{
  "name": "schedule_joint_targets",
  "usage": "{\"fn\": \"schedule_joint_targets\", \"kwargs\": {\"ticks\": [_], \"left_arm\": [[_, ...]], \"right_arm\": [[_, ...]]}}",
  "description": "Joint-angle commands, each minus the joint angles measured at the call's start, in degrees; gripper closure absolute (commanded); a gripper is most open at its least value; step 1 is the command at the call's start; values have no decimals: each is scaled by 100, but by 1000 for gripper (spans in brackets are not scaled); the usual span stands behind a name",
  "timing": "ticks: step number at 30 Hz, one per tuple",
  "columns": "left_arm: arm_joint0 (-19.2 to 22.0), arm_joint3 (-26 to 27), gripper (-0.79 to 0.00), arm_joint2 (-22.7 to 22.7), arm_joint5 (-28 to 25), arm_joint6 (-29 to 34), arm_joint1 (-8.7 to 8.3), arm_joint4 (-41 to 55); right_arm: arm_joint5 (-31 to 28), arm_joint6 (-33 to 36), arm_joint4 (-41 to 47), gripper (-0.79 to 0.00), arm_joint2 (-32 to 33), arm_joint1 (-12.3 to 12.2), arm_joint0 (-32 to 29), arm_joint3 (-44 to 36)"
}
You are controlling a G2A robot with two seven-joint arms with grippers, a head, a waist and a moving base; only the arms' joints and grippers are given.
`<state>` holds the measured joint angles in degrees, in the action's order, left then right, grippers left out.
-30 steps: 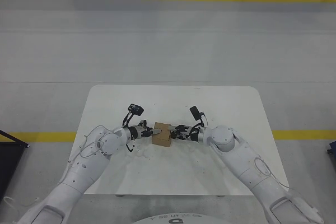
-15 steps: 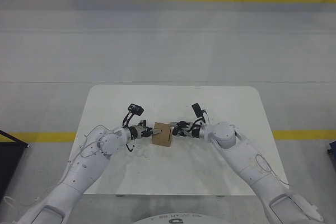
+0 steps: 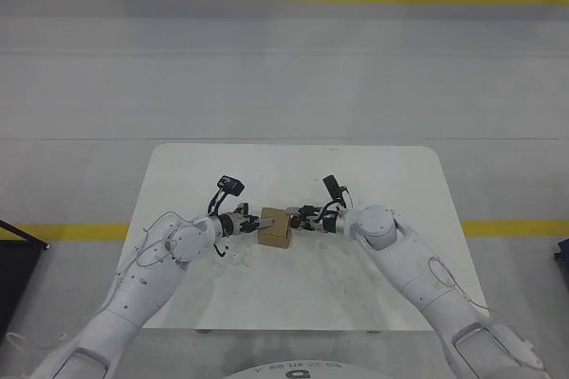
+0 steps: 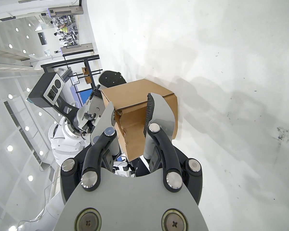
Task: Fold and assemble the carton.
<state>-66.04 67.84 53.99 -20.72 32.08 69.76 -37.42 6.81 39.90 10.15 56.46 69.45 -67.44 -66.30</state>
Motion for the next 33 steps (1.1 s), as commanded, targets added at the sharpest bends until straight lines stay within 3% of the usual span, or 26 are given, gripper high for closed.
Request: {"fn": "schedule_joint_targets", "kwargs": {"ticks": [1,3,7,9,10,11,12,13,14,22,25,26,28,33], "left_arm": [[-3,1,-613,-1,17,-2,1,-2],[-8,4,-610,-3,22,-3,2,-9],[-14,13,-606,-8,21,-8,2,-28],[-18,14,-606,-8,21,-14,2,-32],[-19,17,-616,-10,16,-12,3,-28],[-18,23,-646,-10,11,-8,3,-26],[-18,31,-674,-6,9,-13,3,-26],[-22,42,-773,1,5,-23,1,-24],[-28,56,-785,14,-5,-45,-2,-20],[-205,420,-785,433,-136,-182,-118,72],[-342,648,-785,760,-162,-235,-203,124],[-402,723,-785,895,-174,-255,-236,151],[-545,867,-785,1183,-199,-294,-306,202],[-996,1188,-785,1976,-321,-437,-477,412]], "right_arm": [[5,9,-8,-105,4,0,1,3],[20,13,-6,-18,9,1,1,10],[6,10,-26,-25,19,0,-18,-2],[-32,3,-26,-71,45,-7,-51,-45],[-57,-2,-31,-142,61,-12,-74,-81],[-79,-15,-45,-228,84,-20,-99,-125],[-103,-34,-60,-262,114,-31,-134,-181],[-126,-53,-69,-280,153,-43,-175,-247],[-147,-81,-78,-302,206,-59,-226,-324],[-220,-188,-207,-323,778,-240,-799,-1203],[-148,-230,-345,-271,928,-295,-1008,-1636],[-110,-239,-405,-212,960,-311,-1073,-1808],[-9,-238,-544,0,983,-334,-1173,-2136],[530,-71,-884,0,651,-302,-938,-2329]]}}
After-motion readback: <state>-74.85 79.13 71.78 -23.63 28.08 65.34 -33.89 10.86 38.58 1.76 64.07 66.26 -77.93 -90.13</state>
